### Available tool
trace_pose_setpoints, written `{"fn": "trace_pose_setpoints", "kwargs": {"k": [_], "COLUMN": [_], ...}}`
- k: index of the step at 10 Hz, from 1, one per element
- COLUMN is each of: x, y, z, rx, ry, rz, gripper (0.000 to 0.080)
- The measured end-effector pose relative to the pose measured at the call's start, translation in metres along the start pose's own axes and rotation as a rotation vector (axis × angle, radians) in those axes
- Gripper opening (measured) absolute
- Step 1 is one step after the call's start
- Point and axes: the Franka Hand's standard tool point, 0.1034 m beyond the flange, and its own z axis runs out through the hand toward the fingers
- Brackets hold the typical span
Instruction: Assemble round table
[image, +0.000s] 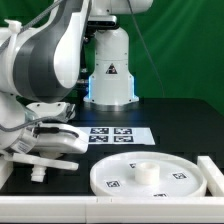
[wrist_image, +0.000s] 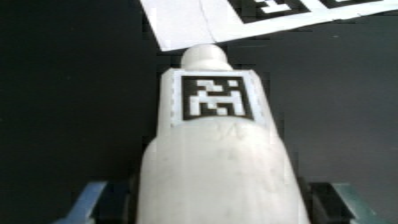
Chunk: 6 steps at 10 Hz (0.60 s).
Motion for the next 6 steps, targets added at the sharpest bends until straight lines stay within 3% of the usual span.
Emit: {"fn": "trace_pose_setpoints", "kwargs": {"k": [1, 3, 4, 5, 6], "x": [-0.011, -0.038, -0.050, -0.041, -0.043], "y": [-0.012, -0.049, -0.055, -0.051, -0.052], "z": [-0.009, -0.041, -0.045, -0.051, -0.052], "rx": [0.000, -0.011, -0.007, -0.001, 0.000], "ry": [-0.008, 0.113, 0.156, 0.283, 0.348], "rz": [0.013, 0.027, 0.032, 0.035, 0.032], "gripper": [0.0405, 0.0405, 0.0406, 0.0406, 0.0406]}}
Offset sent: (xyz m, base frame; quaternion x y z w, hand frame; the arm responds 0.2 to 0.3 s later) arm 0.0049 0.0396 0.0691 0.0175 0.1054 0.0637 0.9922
